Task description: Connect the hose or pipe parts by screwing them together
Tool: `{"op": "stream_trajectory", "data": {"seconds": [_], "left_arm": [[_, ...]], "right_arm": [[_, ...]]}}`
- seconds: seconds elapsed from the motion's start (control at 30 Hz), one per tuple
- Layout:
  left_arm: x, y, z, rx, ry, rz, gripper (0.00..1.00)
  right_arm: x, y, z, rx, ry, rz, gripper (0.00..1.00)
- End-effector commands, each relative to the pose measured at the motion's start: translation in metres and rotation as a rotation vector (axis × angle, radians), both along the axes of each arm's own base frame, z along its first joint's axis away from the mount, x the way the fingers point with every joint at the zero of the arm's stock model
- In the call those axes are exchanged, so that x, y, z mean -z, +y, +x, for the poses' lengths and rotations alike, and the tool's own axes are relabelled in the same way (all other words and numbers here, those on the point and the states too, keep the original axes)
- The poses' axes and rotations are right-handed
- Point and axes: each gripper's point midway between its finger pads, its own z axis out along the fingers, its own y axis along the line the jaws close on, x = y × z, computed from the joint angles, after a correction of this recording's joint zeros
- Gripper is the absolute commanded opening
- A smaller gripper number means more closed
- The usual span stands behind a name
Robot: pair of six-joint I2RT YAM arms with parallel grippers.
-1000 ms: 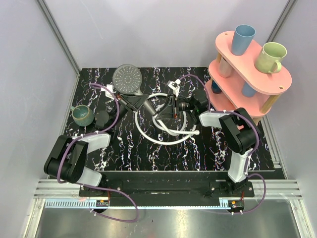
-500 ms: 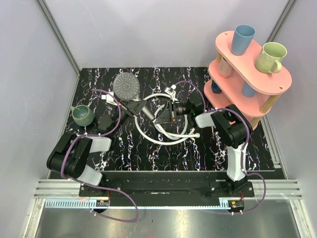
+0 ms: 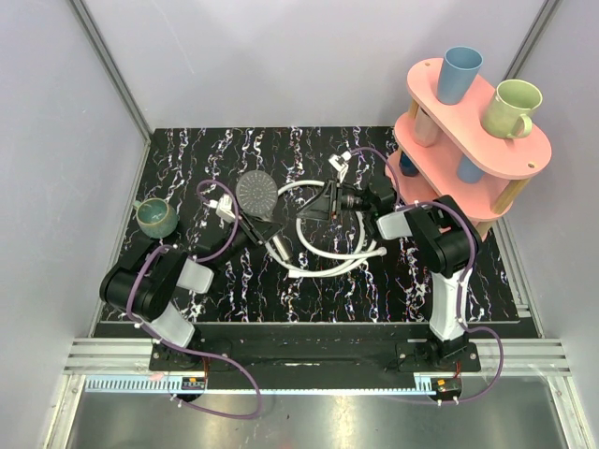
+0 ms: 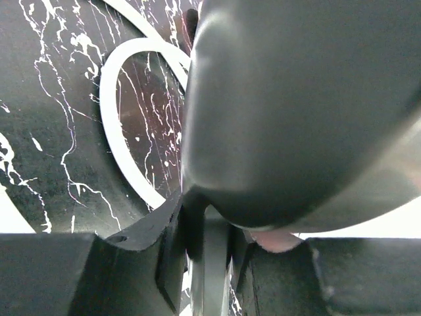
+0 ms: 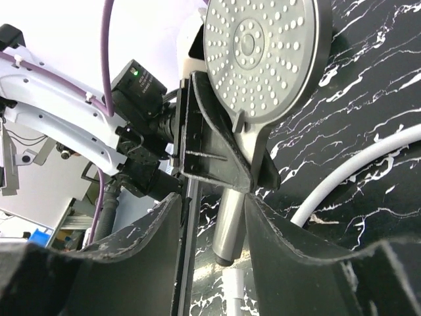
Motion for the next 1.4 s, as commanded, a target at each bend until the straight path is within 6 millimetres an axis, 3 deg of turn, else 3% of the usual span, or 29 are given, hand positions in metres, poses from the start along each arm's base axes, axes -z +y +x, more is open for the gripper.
{"op": "stream_trajectory", "data": {"seconds": [0.0,0.03,0.1,0.13,0.17,0.2,0.23,0.3,0.33,0.43,0.53,0.6,0.63,0.8,0.93,1.0,1.1,1.13,1.2,1.23,1.3,1.37], "left_arm": [[-0.099,0.008,0.003,-0.044,-0.436,-0.132,0.0],[-0.099,0.008,0.003,-0.045,-0.436,-0.132,0.0],[-0.102,0.01,0.003,-0.058,-0.441,-0.134,0.0],[-0.098,0.018,0.005,-0.109,-0.423,-0.136,0.0],[-0.099,0.024,0.006,-0.138,-0.42,-0.138,0.0],[-0.106,0.033,0.006,-0.173,-0.434,-0.145,0.0],[-0.097,0.039,0.008,-0.202,-0.393,-0.128,0.0],[-0.095,0.052,0.016,-0.268,-0.366,-0.096,0.0],[-0.088,0.055,0.021,-0.288,-0.295,-0.053,0.0],[-0.075,0.063,0.027,-0.325,-0.182,0.119,0.0],[-0.06,0.086,0.024,-0.444,0.012,0.21,0.0],[-0.06,0.097,0.019,-0.493,0.07,0.244,0.0],[-0.068,0.101,0.017,-0.518,0.068,0.239,0.0],[-0.084,0.1,0.009,-0.53,0.093,0.198,0.0],[-0.085,0.1,0.005,-0.535,0.103,0.209,0.0],[-0.083,0.103,0.003,-0.548,0.127,0.23,0.0],[-0.077,0.127,0.004,-0.666,0.185,0.308,0.0],[-0.075,0.132,0.003,-0.687,0.196,0.336,0.0],[-0.078,0.143,0.001,-0.723,0.224,0.401,0.0],[-0.08,0.146,0.001,-0.729,0.231,0.414,0.0],[-0.085,0.146,0.001,-0.718,0.242,0.422,0.0],[-0.085,0.147,0.002,-0.713,0.257,0.402,0.0]], "right_arm": [[-0.023,-0.004,-0.001,0.072,-0.241,0.03,0.53],[-0.032,-0.007,-0.001,0.098,-0.277,0.017,0.53],[-0.011,-0.011,0.009,0.181,-0.296,-0.1,0.53],[-0.023,-0.013,0.006,0.213,-0.356,-0.121,0.53],[-0.017,-0.013,0.005,0.24,-0.387,-0.168,0.53],[0.004,-0.019,0.012,0.292,-0.444,-0.29,0.54],[-0.002,-0.02,0.008,0.302,-0.514,-0.325,0.54],[0.014,-0.011,-0.007,0.264,-0.649,-0.421,0.55],[0.011,-0.008,-0.014,0.253,-0.691,-0.419,0.55],[0.002,0.0,-0.021,0.228,-0.656,-0.398,0.55],[-0.026,0.014,-0.024,0.253,-0.651,-0.355,0.56],[-0.031,0.031,-0.034,0.249,-0.695,-0.344,0.6],[-0.027,0.038,-0.035,0.252,-0.698,-0.357,0.66],[-0.035,0.075,-0.039,0.251,-0.68,-0.316,0.74],[-0.034,0.1,-0.043,0.213,-0.661,-0.298,0.76],[-0.028,0.103,-0.041,0.217,-0.65,-0.324,0.76],[-0.023,0.093,-0.044,0.214,-0.721,-0.379,0.75],[-0.003,0.081,-0.046,0.197,-0.803,-0.437,0.75],[0.005,0.065,-0.051,0.177,-0.921,-0.474,0.75],[0.026,0.052,-0.056,0.148,-1.027,-0.524,0.75],[0.025,0.037,-0.062,0.145,-1.196,-0.512,0.76],[0.048,0.016,-0.063,0.165,-1.299,-0.561,0.76]]}}
